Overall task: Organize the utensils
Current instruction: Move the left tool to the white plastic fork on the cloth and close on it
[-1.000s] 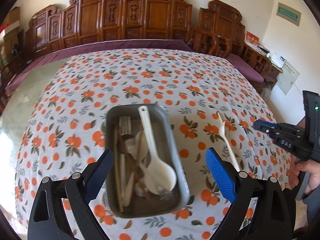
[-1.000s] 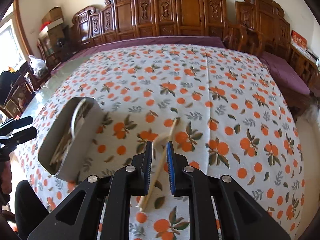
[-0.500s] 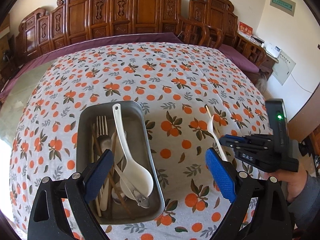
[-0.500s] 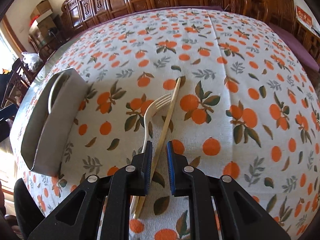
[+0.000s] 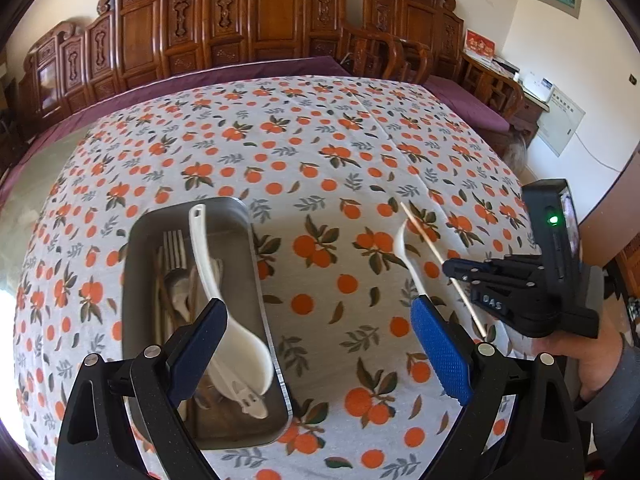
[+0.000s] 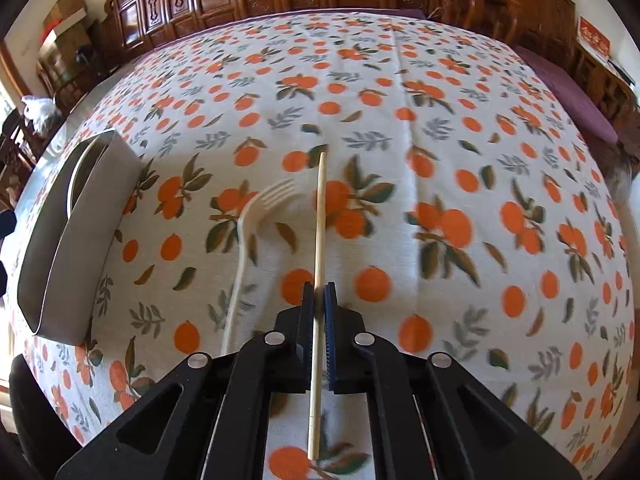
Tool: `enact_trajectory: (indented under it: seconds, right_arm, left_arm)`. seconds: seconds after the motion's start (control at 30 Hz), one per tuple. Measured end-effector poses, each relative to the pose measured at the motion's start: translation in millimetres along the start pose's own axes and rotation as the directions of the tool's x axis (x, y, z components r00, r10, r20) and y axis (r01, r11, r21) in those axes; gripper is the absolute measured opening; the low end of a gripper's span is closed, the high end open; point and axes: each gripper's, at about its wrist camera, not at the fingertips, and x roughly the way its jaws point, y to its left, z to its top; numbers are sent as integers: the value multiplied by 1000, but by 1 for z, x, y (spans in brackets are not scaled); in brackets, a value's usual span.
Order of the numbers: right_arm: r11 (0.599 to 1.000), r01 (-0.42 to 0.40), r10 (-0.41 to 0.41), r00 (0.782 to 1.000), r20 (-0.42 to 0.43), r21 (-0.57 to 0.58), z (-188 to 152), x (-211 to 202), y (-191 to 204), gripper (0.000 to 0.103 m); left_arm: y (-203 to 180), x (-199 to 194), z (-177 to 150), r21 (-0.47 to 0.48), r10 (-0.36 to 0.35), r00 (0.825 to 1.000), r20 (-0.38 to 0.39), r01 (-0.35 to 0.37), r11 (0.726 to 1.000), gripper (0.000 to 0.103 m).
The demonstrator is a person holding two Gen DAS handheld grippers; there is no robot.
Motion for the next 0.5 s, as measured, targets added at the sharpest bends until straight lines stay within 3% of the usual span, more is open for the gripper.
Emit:
enact_trajectory:
  seconds: [0.5]
  right_arm:
    - [999,-27,24,996,83,31,-29,-51,-50,6]
  left_arm:
    - [-52,45,13,70,-16,999,-46,19,997,89]
